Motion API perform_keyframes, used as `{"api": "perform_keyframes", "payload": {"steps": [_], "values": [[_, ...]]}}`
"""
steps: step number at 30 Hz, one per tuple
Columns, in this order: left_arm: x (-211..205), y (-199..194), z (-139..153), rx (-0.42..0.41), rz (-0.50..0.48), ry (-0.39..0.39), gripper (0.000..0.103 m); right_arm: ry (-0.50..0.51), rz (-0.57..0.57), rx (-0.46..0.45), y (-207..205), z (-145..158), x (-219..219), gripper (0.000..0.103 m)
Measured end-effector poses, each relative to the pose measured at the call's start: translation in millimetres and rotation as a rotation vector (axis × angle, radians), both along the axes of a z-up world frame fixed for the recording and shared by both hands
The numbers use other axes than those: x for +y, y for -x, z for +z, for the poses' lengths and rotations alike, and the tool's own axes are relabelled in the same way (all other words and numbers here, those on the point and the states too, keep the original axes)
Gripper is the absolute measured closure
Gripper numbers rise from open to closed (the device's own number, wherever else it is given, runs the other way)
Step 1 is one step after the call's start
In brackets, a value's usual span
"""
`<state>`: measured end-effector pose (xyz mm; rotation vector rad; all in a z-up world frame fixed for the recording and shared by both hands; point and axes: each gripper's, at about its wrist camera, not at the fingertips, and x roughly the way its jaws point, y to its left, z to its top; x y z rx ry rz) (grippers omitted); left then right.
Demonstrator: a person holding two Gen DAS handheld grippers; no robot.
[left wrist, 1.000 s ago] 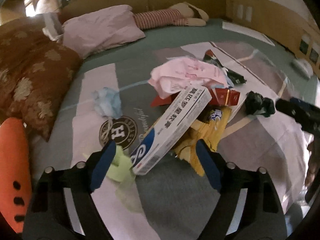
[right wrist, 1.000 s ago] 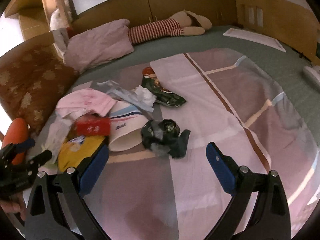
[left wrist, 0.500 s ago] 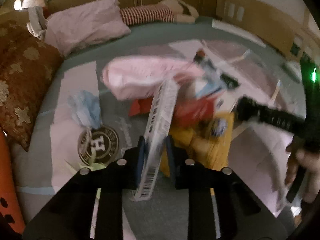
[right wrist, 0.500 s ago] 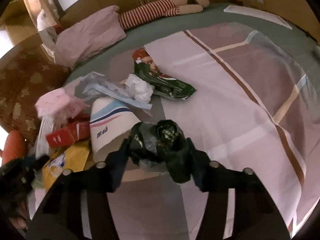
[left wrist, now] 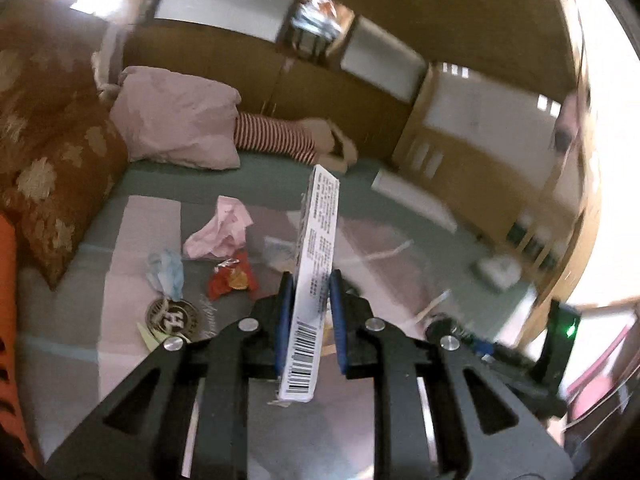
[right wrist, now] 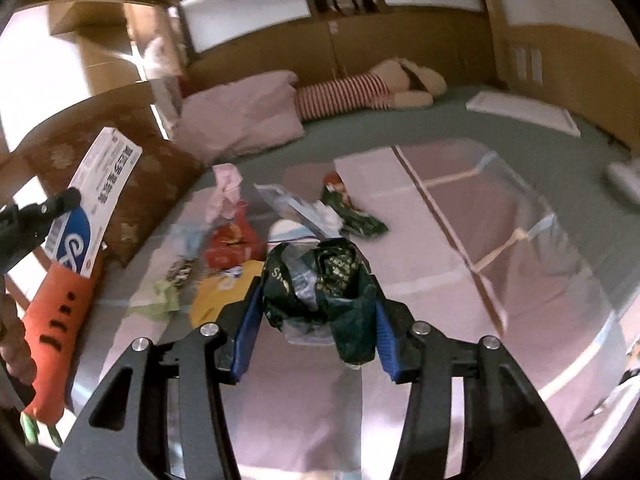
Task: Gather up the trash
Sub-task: 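Carry the box and wrapper to the mesh basket and release both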
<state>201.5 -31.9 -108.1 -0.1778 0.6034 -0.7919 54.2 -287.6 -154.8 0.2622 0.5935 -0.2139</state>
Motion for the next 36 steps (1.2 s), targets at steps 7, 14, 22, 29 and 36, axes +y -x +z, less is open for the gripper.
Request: {"api": "perform_keyframes", "payload": {"steps": [7, 14, 22, 29, 36], "values": [[15.0, 48.5, -4.6, -0.041, 0.115, -0.069, 0.084, 0.073, 0.095, -0.023, 17.4, 27.7, 45.2, 0.053], [20.1, 61.2, -21.8, 0.002, 0.126, -0.142, 0.084, 0.099, 0.126, -0.018, 14.5, 35.6, 69.0, 0.053], [21.2, 58.0, -28.9, 0.018, 0.135, -0.174, 0.084, 0.098, 0.139, -0.016, 9.1, 35.3, 79.1, 0.053], [20.2, 57.7, -31.1, 0.024, 0.139, -0.194, 0.084, 0.098, 0.141, -0.017, 9.2, 34.7, 78.9, 0.053], [19.5, 55.8, -32.4, 0.026, 0.136, -0.21, 0.084, 0.094, 0.143, -0.013, 7.5, 33.7, 80.1, 0.053]]}}
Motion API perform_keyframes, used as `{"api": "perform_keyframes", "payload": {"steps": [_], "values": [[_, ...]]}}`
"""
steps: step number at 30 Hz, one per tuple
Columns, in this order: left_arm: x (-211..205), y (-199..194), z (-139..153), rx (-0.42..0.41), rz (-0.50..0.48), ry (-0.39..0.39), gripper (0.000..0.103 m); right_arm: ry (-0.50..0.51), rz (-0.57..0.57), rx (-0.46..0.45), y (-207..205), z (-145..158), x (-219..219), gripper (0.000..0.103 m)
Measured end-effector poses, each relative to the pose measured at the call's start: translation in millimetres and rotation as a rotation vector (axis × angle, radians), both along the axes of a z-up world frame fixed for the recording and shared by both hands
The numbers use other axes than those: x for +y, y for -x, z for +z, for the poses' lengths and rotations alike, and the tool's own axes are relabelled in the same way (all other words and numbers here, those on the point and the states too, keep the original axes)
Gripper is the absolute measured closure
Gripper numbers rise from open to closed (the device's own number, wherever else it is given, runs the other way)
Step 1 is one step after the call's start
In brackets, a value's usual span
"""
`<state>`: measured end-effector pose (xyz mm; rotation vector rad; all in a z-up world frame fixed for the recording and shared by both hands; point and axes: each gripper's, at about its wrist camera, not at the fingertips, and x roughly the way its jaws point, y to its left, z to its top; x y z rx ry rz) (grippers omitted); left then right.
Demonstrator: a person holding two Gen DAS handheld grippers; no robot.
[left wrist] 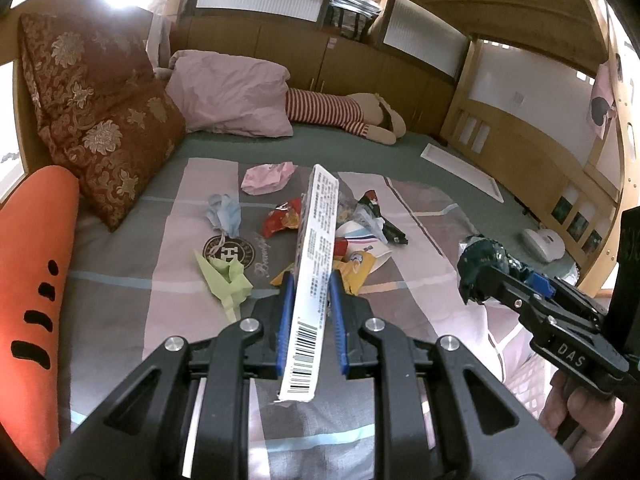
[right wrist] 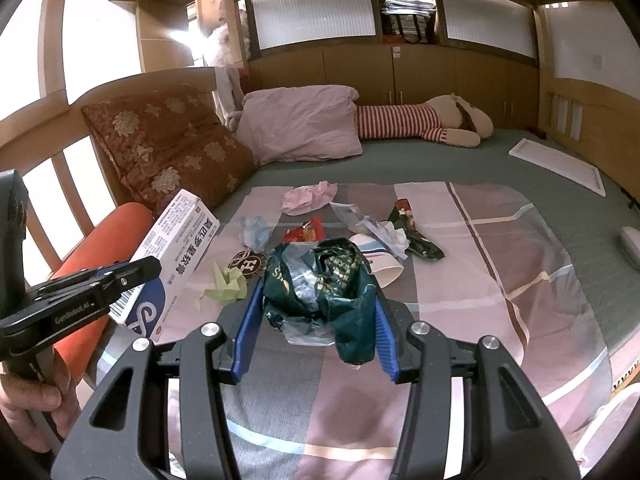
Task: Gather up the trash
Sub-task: 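Carry the box and wrapper to the mesh basket and release both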
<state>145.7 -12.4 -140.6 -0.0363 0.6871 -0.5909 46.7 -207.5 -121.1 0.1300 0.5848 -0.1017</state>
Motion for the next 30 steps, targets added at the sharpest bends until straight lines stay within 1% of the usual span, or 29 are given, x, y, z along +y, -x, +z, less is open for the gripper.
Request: {"api": "perform_keyframes", "payload": {"steps": [10, 14, 18, 20, 23, 24, 25, 27, 28, 30], "values": [[-2.9, -0.7, -3.3, 0.003, -0.016, -0.016, 0.084, -0.003, -0.002, -0.003, 2.0, 1.8, -2.0, 0.053], [-11.7, 2.6, -4.2, 0.012, -0.072, -0.01, 0.084, -0.003, -0.024, -0.024, 17.7, 6.2, -9.6, 0.053], [-30.2, 15.9, -2.2, -0.015, -0.152, -0.02, 0.084, -0.002, -0.086, -0.047, 61.4, 15.4, -38.9, 0.053], [-40.8, 22.2, -2.6, -0.013, -0.193, -0.018, 0.084, 0.028, -0.148, -0.05, 93.7, 18.5, -60.4, 0.053], [-62.0, 36.2, -5.5, -0.008, -0.265, -0.027, 0.084, 0.058, -0.261, -0.025, 143.1, 16.1, -93.5, 0.053], [-72.0, 43.5, -5.7, -0.011, -0.302, -0.031, 0.084, 0.064, -0.299, -0.014, 157.9, 13.7, -103.3, 0.053], [-81.8, 50.7, -5.1, -0.021, -0.335, -0.037, 0.084, 0.068, -0.352, 0.006, 178.1, 8.9, -116.2, 0.053], [-102.9, 66.0, -3.1, -0.036, -0.399, -0.047, 0.084, 0.064, -0.413, 0.026, 201.8, 1.7, -131.9, 0.052], [-113.9, 74.5, -2.0, -0.039, -0.433, -0.046, 0.084, 0.059, -0.463, 0.036, 217.4, -4.3, -141.1, 0.049], [-137.6, 93.9, -0.6, -0.046, -0.503, -0.048, 0.084, 0.039, -0.511, 0.057, 231.7, -11.8, -153.7, 0.035]]}}
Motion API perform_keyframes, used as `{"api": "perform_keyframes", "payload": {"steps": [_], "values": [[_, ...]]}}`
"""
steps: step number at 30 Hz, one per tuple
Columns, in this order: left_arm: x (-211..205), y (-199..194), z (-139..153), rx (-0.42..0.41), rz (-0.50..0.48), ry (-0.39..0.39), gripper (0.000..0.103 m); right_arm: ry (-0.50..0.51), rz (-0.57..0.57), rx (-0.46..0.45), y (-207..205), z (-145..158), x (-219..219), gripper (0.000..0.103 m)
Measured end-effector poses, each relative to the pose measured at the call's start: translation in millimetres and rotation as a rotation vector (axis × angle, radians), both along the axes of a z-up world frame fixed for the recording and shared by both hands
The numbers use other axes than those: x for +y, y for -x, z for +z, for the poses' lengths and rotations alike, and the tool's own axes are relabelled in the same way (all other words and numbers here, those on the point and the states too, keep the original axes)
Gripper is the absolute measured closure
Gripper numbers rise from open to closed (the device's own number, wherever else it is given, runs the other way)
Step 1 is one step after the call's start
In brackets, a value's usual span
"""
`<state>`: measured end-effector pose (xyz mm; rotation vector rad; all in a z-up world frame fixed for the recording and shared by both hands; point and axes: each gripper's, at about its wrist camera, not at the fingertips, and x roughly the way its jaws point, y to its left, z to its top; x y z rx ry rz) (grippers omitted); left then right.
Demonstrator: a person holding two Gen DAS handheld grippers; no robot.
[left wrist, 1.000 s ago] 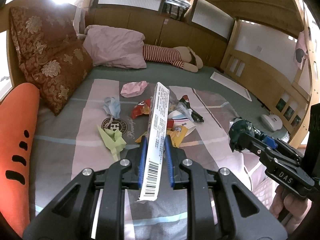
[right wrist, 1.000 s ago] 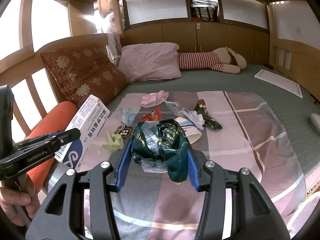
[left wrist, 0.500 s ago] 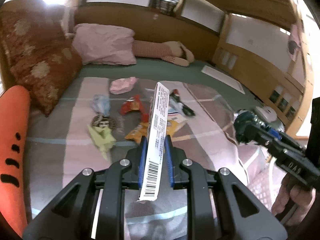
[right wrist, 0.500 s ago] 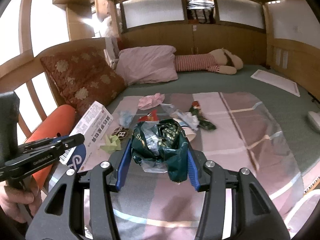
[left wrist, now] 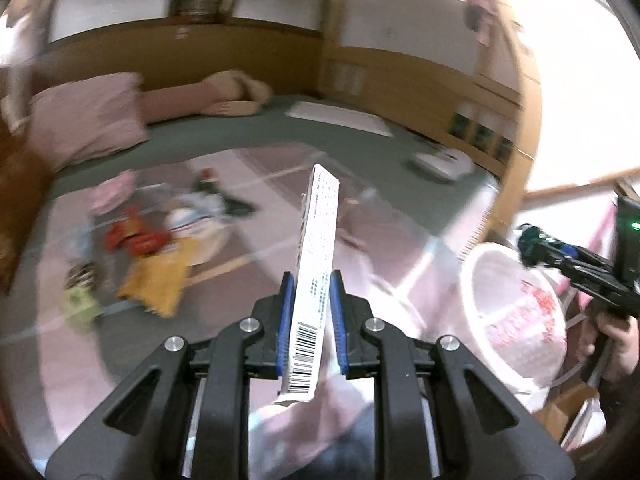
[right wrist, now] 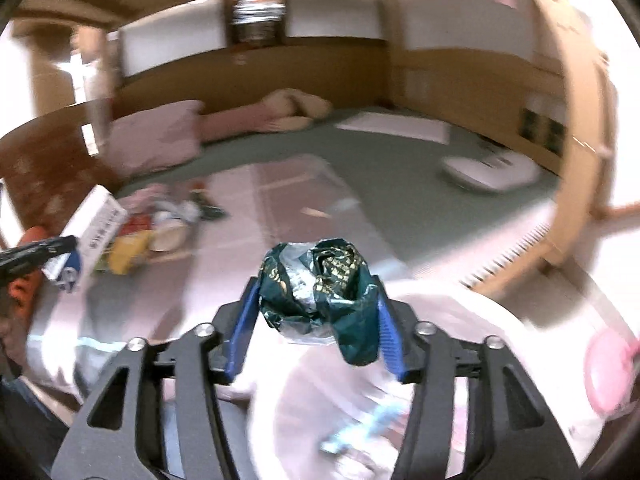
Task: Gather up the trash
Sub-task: 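Carry the box and wrapper to the mesh basket and release both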
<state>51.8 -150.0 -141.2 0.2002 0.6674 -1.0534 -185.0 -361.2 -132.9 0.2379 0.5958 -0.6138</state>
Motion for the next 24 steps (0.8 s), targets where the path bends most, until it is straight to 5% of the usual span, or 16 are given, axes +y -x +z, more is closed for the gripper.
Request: {"api": "perform_keyframes", "payload": {"steps": [2, 5, 15, 21, 23, 24], "values": [[-22.9, 19.3, -0.4, 0.001, -0.065, -0.008, 0.084, -0.031, -0.058, -0.037, 17.8, -1.8, -10.0, 0.021], [-59.2, 51.3, -3.0, 0.014, -0.158, -0.02, 0.084, -0.022, -0.143, -0.137, 41.1, 11.7, -18.9, 0.014], [-168.2, 169.5, -19.5, 0.117, -0.443, -0.048, 0.084, 0.061, -0.154, -0.241, 80.1, 49.0, -27.5, 0.013], [-195.7, 199.5, -36.6, 0.171, -0.502, -0.075, 0.083, 0.077, -0.151, -0.267, 90.8, 62.9, -38.0, 0.011], [-196.3, 200.3, -37.1, 0.174, -0.497, -0.069, 0.078, 0.077, -0.147, -0.271, 90.6, 64.3, -37.9, 0.011], [-193.8, 197.4, -36.0, 0.172, -0.485, -0.063, 0.064, 0.075, -0.144, -0.272, 88.9, 64.6, -37.2, 0.011]]}}
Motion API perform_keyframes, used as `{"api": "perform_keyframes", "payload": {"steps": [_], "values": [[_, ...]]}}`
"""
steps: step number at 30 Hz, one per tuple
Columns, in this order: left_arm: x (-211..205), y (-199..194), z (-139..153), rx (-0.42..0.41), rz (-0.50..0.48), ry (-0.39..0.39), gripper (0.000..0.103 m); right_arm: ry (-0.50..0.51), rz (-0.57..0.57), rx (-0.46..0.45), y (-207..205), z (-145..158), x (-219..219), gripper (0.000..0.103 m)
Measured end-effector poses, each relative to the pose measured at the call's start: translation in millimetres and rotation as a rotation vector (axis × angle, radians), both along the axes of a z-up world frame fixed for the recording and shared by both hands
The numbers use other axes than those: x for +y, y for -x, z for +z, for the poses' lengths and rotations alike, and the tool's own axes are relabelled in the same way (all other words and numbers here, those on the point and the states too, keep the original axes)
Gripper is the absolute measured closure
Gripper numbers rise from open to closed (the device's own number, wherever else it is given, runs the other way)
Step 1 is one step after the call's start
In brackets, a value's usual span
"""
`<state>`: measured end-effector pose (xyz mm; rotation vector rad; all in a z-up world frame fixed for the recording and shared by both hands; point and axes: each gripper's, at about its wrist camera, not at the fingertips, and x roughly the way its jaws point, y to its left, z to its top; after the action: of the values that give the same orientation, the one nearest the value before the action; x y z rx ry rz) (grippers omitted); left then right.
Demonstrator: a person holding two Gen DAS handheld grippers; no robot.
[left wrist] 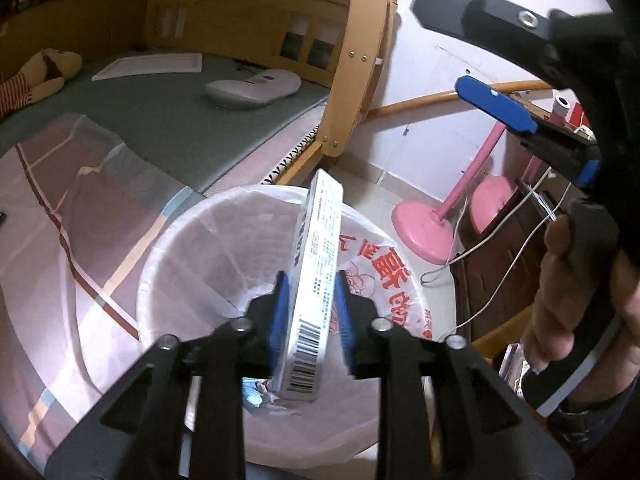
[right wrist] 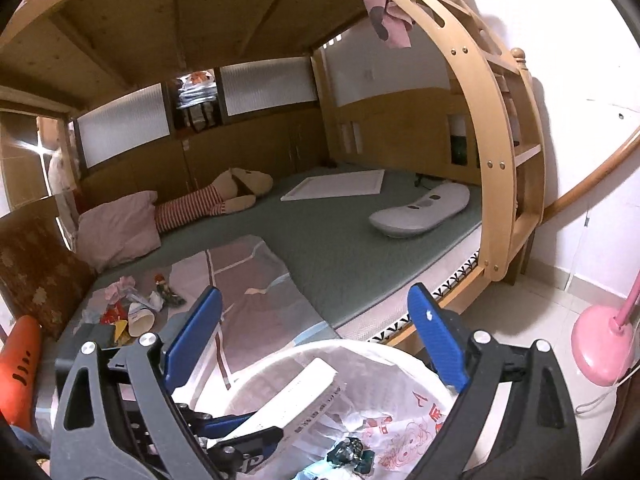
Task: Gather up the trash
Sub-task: 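Carry the box and wrapper to the mesh basket and release both, then move both tools back over the remaining trash on the bed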
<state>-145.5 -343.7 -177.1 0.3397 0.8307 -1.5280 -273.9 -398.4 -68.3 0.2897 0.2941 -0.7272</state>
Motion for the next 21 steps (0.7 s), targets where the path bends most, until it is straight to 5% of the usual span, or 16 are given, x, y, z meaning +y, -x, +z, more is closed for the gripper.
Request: {"api": "perform_keyframes", "payload": {"steps": [1, 2, 8, 13, 21], "values": [[2.8, -6.8, 1.4, -0.005, 0.025, 0.005, 0.031, -0.001, 0.009, -0.001, -2.4, 0.2, 1.2, 0.011], [5.1, -13.6, 3.0, -0.018, 0.061, 0.016, 0.018, 0.0, 0.014, -0.001, -4.9, -1.7, 1.6, 0.011], [70.7, -94.5, 42.4, -0.113, 0.262, 0.086, 0.012, -0.009, 0.099, 0.008, -35.5, -1.7, 19.2, 0.011], [174.0, -185.5, 73.9, -0.224, 0.54, 0.115, 0.006, -0.011, 0.241, 0.024, -88.4, -5.3, 51.0, 0.011], [332.7, -273.2, 59.5, -0.305, 1.072, 0.024, 0.004, 0.01, 0.499, 0.081, -188.9, -13.2, 125.9, 0.011]]}}
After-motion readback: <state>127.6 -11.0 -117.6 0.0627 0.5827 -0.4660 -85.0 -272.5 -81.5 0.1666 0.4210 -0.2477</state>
